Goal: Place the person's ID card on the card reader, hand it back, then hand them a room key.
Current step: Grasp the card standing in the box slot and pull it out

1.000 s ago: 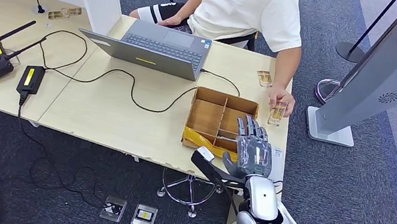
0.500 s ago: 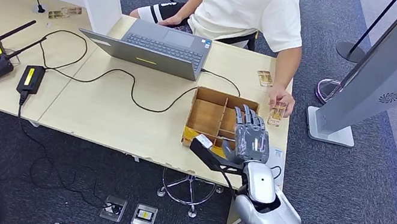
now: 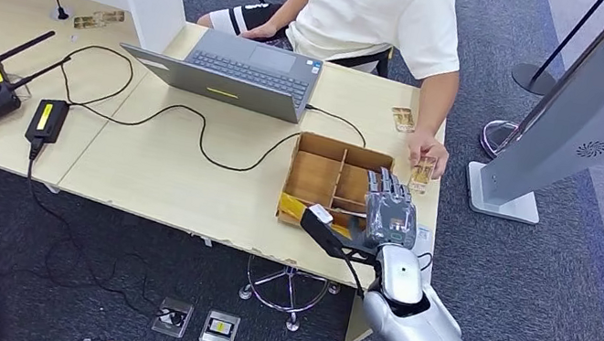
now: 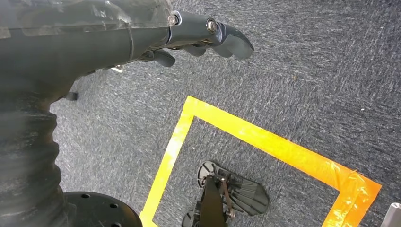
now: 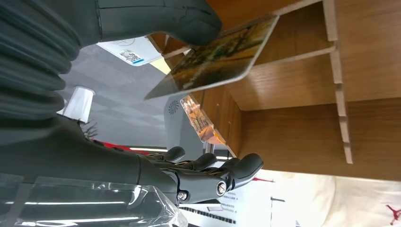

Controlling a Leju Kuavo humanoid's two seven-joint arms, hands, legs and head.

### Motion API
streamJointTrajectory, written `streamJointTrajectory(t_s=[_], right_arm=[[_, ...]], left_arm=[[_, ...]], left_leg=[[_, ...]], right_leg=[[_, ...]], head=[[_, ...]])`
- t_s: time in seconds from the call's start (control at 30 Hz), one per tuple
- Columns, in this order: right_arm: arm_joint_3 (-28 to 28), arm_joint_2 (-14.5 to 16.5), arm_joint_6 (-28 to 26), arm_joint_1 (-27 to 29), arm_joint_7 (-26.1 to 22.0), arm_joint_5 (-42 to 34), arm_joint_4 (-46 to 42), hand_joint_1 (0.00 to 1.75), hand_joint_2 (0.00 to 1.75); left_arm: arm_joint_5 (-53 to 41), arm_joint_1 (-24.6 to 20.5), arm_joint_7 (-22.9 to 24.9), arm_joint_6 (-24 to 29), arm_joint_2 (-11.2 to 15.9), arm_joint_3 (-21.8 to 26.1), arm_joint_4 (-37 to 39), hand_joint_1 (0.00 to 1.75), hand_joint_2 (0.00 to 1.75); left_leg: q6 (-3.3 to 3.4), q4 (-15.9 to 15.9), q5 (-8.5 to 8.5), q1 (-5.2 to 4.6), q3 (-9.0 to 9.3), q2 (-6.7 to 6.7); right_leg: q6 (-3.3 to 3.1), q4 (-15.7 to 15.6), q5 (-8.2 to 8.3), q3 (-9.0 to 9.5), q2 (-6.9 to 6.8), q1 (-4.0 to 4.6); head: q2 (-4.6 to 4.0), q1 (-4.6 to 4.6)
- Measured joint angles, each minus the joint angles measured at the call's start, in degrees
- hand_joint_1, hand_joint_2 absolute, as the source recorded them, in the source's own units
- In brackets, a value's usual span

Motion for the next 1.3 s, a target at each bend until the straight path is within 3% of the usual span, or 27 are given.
streamJointTrajectory(t_s=[0.1,0.23,0.3,0.5,0.57,0.8,0.83,0.97,1.0,1.3], right_arm=[[0.0,0.0,0.0,0.0,0.1,-0.1,0.7,0.55,1.75],[0.0,-0.1,0.0,0.0,0.4,-0.3,1.4,1.34,1.75],[-0.1,-0.1,-0.1,0.0,0.6,-0.4,1.7,1.53,1.75],[-0.6,-0.2,-0.8,0.0,0.9,-0.6,1.9,1.56,1.75],[-0.7,-0.2,-1.0,0.0,1.0,-0.6,1.9,1.52,1.75],[-0.9,-0.5,-1.3,0.2,1.4,-0.3,1.8,1.12,1.75],[-0.9,-0.5,-1.4,0.2,1.4,-0.2,1.8,0.99,1.75],[-0.9,-0.6,-1.5,0.5,1.5,0.2,1.3,0.16,1.75],[-0.9,-0.6,-1.6,0.6,1.5,0.3,1.1,0.05,1.75],[-1.5,-0.9,-2.0,0.6,2.1,1.2,-1.1,0.0,1.75]], left_arm=[[0.0,0.0,0.0,0.0,0.0,0.0,0.0,0.0,1.75],[-0.2,0.0,0.0,0.0,0.0,0.0,0.0,0.0,1.75],[-0.3,0.0,0.0,0.0,0.0,0.0,0.0,0.0,1.75],[-0.4,0.1,0.0,0.0,0.0,0.0,0.1,0.0,1.75],[-0.5,0.1,0.0,0.0,0.0,0.0,0.1,0.0,1.75],[-1.1,0.1,0.0,0.0,0.0,0.0,0.1,0.0,1.75],[-1.2,0.1,0.0,0.0,0.0,0.0,0.1,0.0,1.75],[-1.4,0.1,0.1,0.0,0.0,0.0,0.1,0.0,1.75],[-1.5,0.1,0.1,0.0,0.0,0.0,0.1,0.0,1.75],[-1.8,0.1,0.2,0.0,0.0,0.0,0.1,0.0,1.75]], left_leg=[[0.0,0.0,0.0,0.0,0.0,0.0],[0.0,0.0,0.0,0.0,0.0,0.0],[0.0,0.0,0.0,0.0,0.0,0.01],[0.0,0.0,0.0,0.0,-0.01,0.01],[0.0,0.0,0.0,0.0,-0.01,0.01],[0.0,0.0,0.0,0.0,-0.01,0.01],[0.0,0.0,0.0,0.0,-0.01,0.01],[0.0,0.0,0.0,0.0,-0.01,0.01],[0.0,0.0,0.0,0.0,-0.01,0.01],[0.0,0.0,0.0,0.0,0.04,0.1]], right_leg=[[0.0,0.0,0.0,-0.01,0.01,0.0],[0.0,0.0,0.0,-0.02,0.01,0.0],[0.0,0.0,0.0,-0.02,0.02,0.0],[0.0,0.0,0.0,-0.03,0.01,0.0],[0.0,0.0,0.0,-0.03,0.01,0.0],[0.0,0.0,0.0,-0.04,0.02,0.0],[0.0,0.0,0.0,-0.04,0.02,0.0],[0.0,0.0,0.0,-0.04,0.03,0.0],[0.0,0.0,0.0,-0.04,0.04,0.0],[0.01,0.0,0.01,-0.03,0.17,0.0]], head=[[0.0,-0.01],[0.0,-0.01],[0.0,-0.01],[0.0,0.0],[0.0,-0.01],[0.0,0.0],[0.0,0.0],[0.0,0.0],[0.0,0.0],[0.0,-0.02]])
